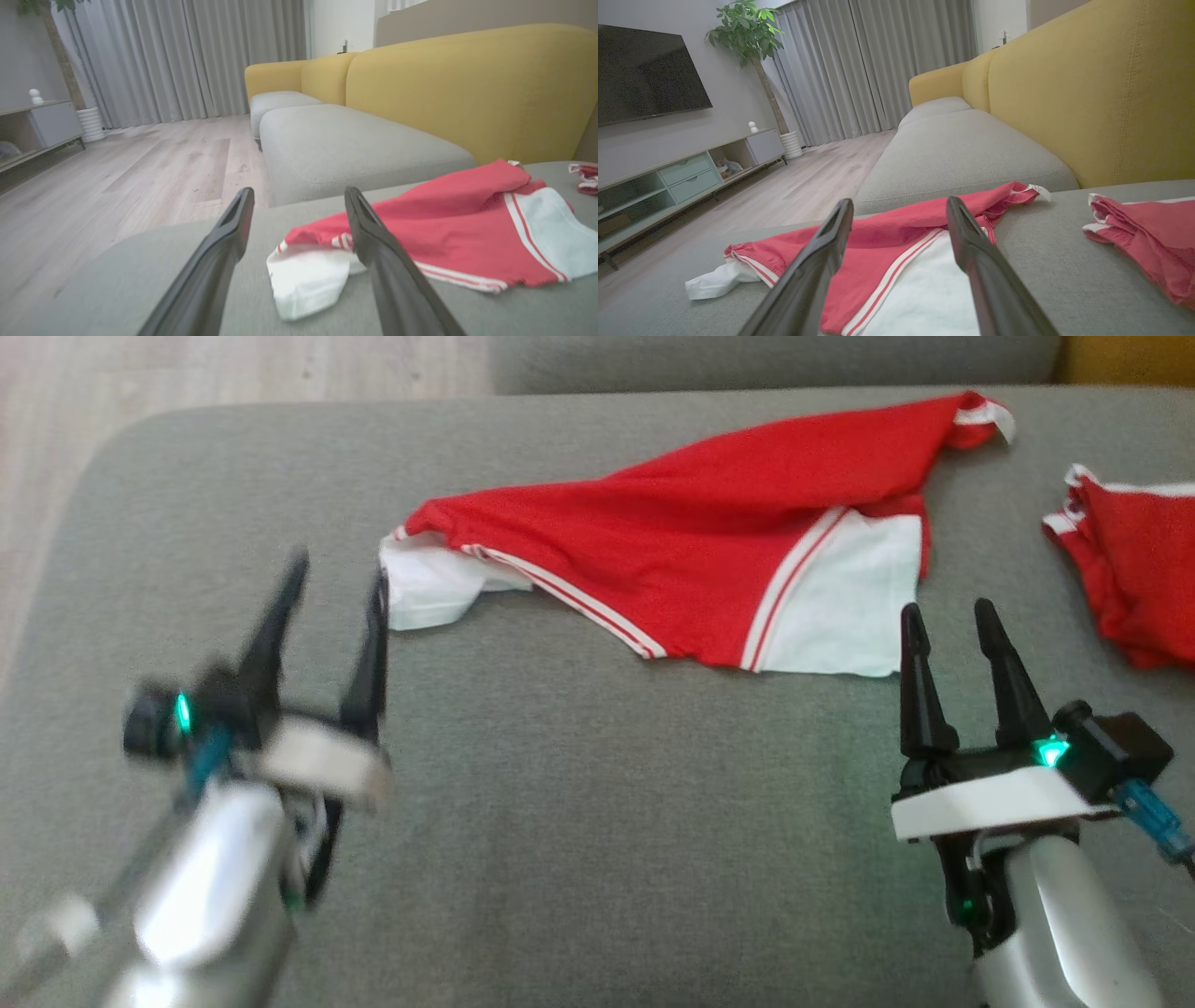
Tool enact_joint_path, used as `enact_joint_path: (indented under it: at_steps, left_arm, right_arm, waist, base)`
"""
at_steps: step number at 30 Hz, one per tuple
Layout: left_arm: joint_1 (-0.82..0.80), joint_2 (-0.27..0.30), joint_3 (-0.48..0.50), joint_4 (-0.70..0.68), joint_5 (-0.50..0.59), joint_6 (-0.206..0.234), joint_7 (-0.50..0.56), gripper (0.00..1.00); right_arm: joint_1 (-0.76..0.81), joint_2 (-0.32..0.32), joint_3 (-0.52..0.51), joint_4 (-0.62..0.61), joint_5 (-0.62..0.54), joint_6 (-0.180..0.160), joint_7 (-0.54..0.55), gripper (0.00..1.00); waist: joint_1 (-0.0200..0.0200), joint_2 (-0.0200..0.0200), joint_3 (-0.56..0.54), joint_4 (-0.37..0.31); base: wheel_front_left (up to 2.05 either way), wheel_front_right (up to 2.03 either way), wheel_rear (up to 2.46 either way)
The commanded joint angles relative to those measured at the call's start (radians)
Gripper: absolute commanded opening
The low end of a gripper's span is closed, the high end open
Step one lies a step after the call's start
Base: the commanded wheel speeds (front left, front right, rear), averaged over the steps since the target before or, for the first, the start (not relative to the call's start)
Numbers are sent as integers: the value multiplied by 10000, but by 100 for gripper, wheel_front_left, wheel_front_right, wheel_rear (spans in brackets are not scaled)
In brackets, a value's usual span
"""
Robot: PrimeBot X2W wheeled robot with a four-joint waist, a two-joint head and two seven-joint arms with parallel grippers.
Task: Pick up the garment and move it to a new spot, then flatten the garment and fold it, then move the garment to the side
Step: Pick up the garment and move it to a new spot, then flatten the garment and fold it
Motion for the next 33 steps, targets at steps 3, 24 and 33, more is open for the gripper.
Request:
enact_joint_path:
  at_steps: [3,24,33]
  left_arm:
    - [837,171,792,-1125,412,511,-63,100]
    - [2282,-1432,2042,-2245,1805,-16,-64,100]
    - [2126,-1808,2318,-2063,2108,-383,-64,100]
  right_arm:
    - [150,-10,131,-238,-78,-7,-93,100]
    - [-1481,-10,-1716,2921,-1410,-7,783,100]
    - [-2779,-10,-2938,5611,-2383,-7,1184,100]
  waist:
    - [1,0,-255,282]
    - [1,0,571,1018]
    - [1,0,890,1286]
  base:
    - [0,0,0]
    - [0,0,0]
    - [0,0,0]
